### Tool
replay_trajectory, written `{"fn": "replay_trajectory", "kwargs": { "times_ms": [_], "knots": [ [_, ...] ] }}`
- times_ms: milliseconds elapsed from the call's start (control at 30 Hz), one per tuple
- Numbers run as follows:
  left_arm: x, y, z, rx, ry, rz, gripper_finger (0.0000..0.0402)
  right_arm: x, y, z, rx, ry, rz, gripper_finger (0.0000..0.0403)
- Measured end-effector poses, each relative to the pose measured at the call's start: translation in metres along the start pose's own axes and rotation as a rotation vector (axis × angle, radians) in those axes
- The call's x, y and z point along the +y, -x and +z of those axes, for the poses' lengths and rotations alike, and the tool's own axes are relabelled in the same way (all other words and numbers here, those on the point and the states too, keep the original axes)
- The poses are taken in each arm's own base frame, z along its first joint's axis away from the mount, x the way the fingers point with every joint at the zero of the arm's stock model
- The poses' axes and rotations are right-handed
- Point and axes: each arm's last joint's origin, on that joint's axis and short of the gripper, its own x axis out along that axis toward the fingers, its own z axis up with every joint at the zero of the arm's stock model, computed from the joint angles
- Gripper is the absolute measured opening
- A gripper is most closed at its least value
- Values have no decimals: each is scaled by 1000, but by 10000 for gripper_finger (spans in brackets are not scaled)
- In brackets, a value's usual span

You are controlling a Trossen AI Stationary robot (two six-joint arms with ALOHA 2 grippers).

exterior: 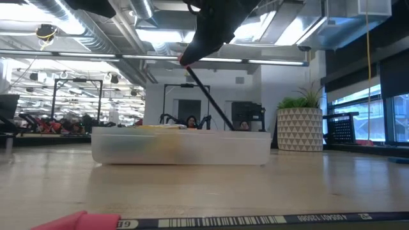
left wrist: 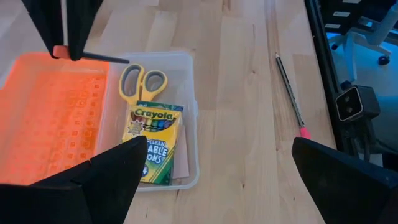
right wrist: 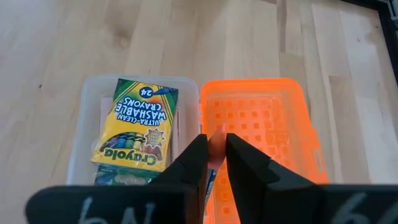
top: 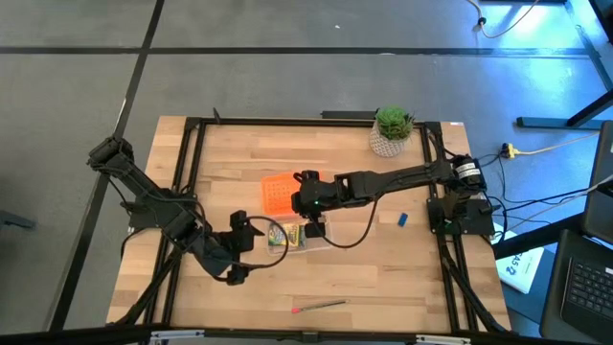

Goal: Pack school essentials
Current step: Put the right black pencil into the supply box, then put the black pencil into the supply box

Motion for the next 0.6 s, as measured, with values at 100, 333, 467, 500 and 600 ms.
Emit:
{"fn": "replay_trajectory", "kwargs": {
  "times_ms": [100, 333, 467, 500, 600],
  "knots": [
    [1, 0, 0, -1, 2, 4, 395, 0, 0, 0, -1, 1, 15, 67],
    [1, 0, 0, -1, 2, 4, 395, 1, 0, 0, 2, -1, 16, 98],
    [1, 0, 0, -2, 2, 4, 395, 1, 0, 0, 3, 0, 15, 108],
    [1, 0, 0, -2, 2, 5, 395, 1, 0, -1, 4, 1, 15, 109],
    [1, 0, 0, -2, 2, 5, 395, 1, 0, -1, 5, 2, 16, 109]
  ]
}}
